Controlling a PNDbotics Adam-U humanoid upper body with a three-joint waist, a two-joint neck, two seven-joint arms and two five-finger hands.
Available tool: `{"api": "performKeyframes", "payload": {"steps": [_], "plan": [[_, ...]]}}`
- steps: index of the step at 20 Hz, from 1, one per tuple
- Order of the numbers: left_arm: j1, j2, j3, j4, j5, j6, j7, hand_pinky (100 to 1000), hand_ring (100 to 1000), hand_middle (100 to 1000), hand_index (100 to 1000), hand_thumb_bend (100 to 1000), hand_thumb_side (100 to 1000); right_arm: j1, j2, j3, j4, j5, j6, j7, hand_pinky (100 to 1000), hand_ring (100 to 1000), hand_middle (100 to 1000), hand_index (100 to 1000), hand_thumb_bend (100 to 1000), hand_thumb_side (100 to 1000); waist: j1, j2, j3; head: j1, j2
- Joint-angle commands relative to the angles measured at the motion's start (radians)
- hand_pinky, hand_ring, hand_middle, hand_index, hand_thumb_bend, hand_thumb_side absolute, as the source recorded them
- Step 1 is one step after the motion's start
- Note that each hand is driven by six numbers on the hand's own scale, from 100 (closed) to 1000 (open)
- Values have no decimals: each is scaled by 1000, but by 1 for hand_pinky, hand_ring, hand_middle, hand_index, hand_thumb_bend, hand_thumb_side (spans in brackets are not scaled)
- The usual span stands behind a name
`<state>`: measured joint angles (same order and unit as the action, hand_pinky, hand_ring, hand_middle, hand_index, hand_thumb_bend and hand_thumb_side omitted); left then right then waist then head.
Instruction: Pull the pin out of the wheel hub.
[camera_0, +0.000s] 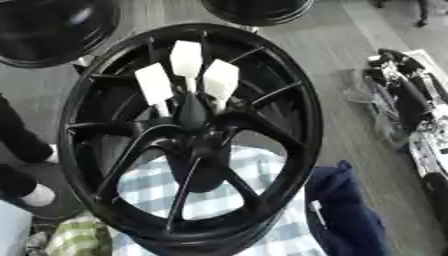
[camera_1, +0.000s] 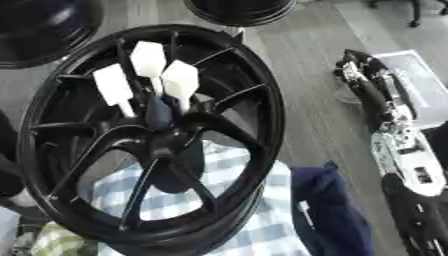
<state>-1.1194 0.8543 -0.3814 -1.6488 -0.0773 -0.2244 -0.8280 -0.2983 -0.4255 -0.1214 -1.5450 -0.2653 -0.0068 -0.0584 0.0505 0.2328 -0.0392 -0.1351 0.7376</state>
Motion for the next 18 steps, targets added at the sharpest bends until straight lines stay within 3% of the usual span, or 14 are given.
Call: {"api": "performKeyframes", "payload": {"steps": [1, 4, 8, 14, 18], "plan": [[-50, -10, -75, 15, -9, -14, -73, 838, 811, 750, 834, 196, 703, -5, -36, 0, -8, 0, -1, 4, 899, 746, 668, 812, 100, 481, 0, -26, 2, -2, 4], [-79, -32, -139, 45, -11, -10, -78, 838, 818, 758, 844, 215, 736, -4, -37, 1, -8, 1, 0, 5, 899, 746, 668, 812, 100, 481, 3, -28, 2, 3, 5], [-108, -68, -209, 139, -58, 38, -79, 846, 826, 766, 859, 251, 751, -2, -38, 2, -6, 1, 1, 6, 899, 746, 668, 812, 100, 482, 8, -32, 2, 8, 7], [-133, -118, -231, 258, -160, 186, -79, 853, 828, 766, 867, 288, 737, 3, -38, 2, -3, 3, 3, 6, 899, 746, 668, 812, 100, 484, 11, -34, 2, 5, 9], [-143, -137, -234, 274, -177, 284, -63, 847, 826, 767, 875, 337, 787, 4, -38, 3, -1, 2, 5, 5, 899, 746, 668, 811, 100, 485, 11, -34, 4, 2, 13]]}}
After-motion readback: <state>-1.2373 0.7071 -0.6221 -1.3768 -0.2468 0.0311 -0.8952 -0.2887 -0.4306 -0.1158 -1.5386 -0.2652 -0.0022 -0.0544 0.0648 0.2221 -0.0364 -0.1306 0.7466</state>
